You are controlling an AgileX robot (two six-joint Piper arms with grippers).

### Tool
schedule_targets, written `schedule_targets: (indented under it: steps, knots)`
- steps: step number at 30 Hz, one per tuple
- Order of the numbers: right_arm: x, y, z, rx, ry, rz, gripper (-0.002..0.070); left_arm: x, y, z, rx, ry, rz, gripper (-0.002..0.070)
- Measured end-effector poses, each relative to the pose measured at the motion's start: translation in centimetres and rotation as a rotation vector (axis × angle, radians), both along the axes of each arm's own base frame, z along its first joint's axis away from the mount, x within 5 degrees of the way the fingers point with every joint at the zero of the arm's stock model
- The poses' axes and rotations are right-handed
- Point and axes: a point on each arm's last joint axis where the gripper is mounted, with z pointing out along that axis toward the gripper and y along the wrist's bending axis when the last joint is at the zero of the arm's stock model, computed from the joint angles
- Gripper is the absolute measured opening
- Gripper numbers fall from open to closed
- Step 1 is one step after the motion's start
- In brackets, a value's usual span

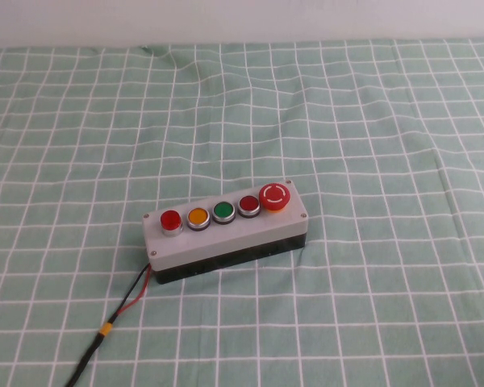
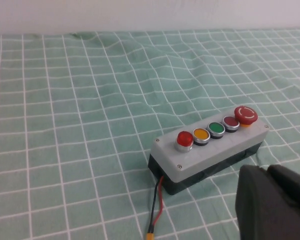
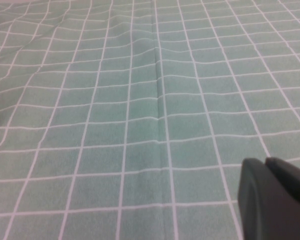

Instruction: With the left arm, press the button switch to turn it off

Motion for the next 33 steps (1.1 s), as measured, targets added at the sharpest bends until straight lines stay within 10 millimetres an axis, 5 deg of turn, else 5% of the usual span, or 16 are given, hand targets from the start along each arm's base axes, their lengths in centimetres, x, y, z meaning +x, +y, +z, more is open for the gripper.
schedule_targets:
  steps: [15, 23, 33]
  knots:
    - [0.0, 0.0, 0.0, 0.0, 0.0, 0.0, -0.0017, 2.6, -0.9, -2.9, 0.019, -0.087, 0.02, -0.0002]
    - [0.0, 0.0, 0.0, 0.0, 0.0, 0.0, -0.0017, 5.0, -1.3, -7.1, 0.059, -0.289, 0.1, -0.0002]
    - [0.0, 0.0, 0.0, 0.0, 0.0, 0.0, -0.0017, 4.3, -0.5, -13.0, 0.07, -0.403, 0.211, -0.0002]
